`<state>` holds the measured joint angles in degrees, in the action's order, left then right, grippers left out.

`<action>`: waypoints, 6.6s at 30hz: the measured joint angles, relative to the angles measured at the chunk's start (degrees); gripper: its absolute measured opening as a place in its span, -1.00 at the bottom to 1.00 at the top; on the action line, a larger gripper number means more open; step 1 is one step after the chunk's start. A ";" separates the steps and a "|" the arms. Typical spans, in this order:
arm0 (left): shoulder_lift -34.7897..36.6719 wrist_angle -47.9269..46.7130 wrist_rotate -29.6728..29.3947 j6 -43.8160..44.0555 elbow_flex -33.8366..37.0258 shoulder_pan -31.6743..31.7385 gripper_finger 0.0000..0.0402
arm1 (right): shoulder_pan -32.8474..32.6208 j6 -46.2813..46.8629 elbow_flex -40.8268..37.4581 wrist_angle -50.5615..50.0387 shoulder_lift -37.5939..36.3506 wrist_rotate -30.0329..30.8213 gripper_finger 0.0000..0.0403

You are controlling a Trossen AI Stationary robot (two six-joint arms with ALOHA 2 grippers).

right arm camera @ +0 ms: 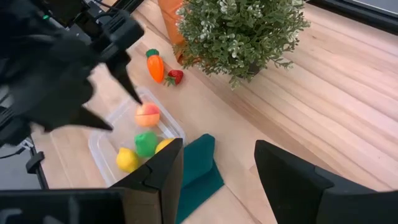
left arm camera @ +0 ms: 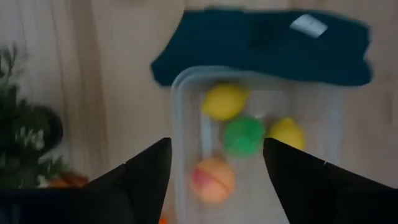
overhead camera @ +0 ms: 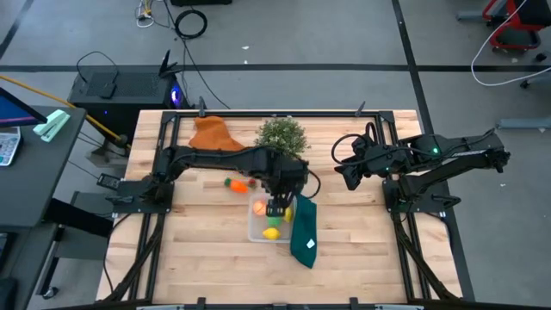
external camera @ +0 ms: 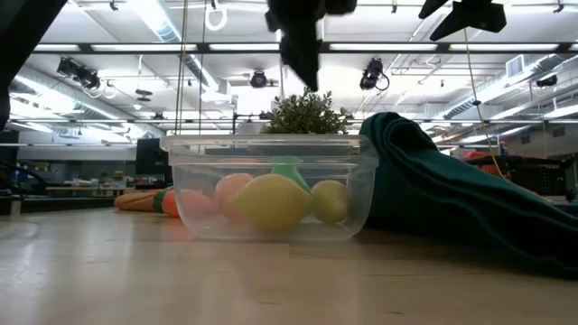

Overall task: Pick and placing Produce into tupperware
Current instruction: Put the orange carrot into the transparent bin

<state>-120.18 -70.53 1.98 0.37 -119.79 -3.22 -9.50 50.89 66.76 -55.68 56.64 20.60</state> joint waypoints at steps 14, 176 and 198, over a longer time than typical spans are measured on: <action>6.98 -4.71 -1.10 3.14 1.51 6.62 0.04 | -0.07 -0.33 0.00 -0.87 -0.01 -0.04 -0.18; 26.43 25.95 4.07 -5.56 55.76 13.17 -0.11 | -0.02 -4.26 -0.02 0.50 -0.01 0.27 -0.18; 25.50 27.83 5.56 5.71 43.91 1.38 0.01 | -0.02 -5.74 -0.02 0.46 -0.02 0.31 -0.18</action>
<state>-94.68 -42.69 7.54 6.08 -75.88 -1.83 -9.52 45.16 66.74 -55.22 56.63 20.91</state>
